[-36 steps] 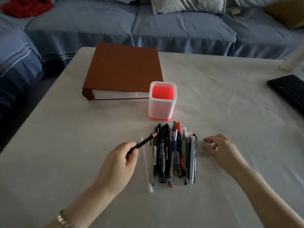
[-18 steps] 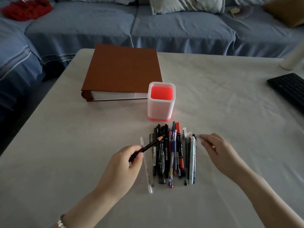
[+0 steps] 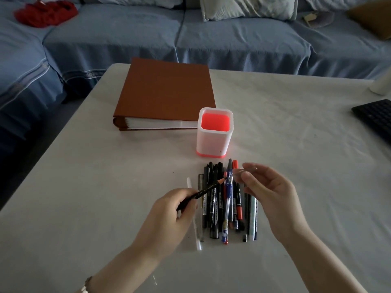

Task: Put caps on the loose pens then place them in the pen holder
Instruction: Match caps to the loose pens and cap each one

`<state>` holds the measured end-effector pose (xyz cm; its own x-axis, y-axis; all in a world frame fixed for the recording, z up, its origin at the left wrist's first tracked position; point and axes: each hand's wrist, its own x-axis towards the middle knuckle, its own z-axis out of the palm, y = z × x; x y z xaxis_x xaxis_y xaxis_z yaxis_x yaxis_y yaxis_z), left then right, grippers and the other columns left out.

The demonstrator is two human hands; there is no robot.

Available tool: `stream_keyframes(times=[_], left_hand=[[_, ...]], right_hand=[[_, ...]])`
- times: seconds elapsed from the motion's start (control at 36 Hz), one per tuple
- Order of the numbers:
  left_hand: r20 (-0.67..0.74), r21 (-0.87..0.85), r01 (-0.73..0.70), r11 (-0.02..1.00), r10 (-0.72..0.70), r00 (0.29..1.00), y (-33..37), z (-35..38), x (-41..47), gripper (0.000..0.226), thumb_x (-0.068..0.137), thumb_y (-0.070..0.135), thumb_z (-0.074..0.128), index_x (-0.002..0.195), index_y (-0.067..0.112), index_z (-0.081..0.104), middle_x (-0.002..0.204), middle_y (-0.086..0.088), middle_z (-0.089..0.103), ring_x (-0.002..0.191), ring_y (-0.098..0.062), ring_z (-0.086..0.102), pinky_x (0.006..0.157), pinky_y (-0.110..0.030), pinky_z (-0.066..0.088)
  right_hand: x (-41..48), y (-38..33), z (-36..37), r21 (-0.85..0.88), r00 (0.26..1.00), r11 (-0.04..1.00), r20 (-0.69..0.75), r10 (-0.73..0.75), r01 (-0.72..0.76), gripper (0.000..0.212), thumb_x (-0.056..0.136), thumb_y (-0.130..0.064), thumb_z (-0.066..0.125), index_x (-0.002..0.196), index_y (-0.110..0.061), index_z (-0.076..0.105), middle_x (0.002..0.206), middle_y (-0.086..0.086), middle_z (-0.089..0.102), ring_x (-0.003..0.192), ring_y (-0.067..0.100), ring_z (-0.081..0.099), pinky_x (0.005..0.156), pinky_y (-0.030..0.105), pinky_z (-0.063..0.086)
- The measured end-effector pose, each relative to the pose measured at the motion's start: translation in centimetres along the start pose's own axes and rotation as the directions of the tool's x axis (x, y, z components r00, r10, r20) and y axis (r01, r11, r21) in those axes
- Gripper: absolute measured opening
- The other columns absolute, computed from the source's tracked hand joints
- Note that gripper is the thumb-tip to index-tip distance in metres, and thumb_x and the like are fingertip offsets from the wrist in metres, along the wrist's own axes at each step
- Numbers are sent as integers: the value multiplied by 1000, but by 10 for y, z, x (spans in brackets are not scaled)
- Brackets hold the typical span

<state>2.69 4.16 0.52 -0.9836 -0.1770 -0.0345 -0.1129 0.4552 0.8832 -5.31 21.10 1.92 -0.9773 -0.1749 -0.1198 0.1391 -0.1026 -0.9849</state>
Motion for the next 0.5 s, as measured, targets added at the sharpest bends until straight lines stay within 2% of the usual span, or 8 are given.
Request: stream_keyframes(times=[0.11,0.19,0.28,0.42,0.5], left_hand=[[9,27,-33,999,33,999,2,-1,-1,21,88,13,55,92,31,64,73,7,61,64,-7,51,56,-15,38],[1,51,-69,996,69,998,3,0,-1,21,87,11,56,96,27,66,74,8,61,69,-9,54,57,-14,39],[18,42,-85,995,84,996,5,0,1,20,87,13,57,97,28,67,79,21,59,68,0,54,59,-9,36],[51,-35,-54,998,56,997,16,0,5,24,87,13,56,81,34,66,61,23,57,53,3,48,52,-8,32],[143,-166,67,984,-43,989,17,1,12,28,87,13,56,70,32,67,51,10,53,43,-3,35,47,-16,26]], right_hand=[[-1,0,3,-41,1000,999,30,1,0,20,82,2,57,84,-16,64,72,-7,74,73,3,69,65,10,50],[-2,-2,3,-50,997,999,77,21,-17,17,83,4,56,87,-9,65,72,-3,74,71,4,69,61,9,48],[-5,-3,3,-42,989,998,137,61,-56,13,81,2,58,85,-8,66,74,-1,75,69,4,68,61,9,48],[-8,-1,3,-23,984,999,171,39,-36,13,80,4,56,83,-4,65,75,2,74,71,7,68,64,12,51],[-9,-1,0,-23,987,1000,162,7,-3,12,80,3,55,84,-2,65,77,5,74,76,12,68,70,17,54]])
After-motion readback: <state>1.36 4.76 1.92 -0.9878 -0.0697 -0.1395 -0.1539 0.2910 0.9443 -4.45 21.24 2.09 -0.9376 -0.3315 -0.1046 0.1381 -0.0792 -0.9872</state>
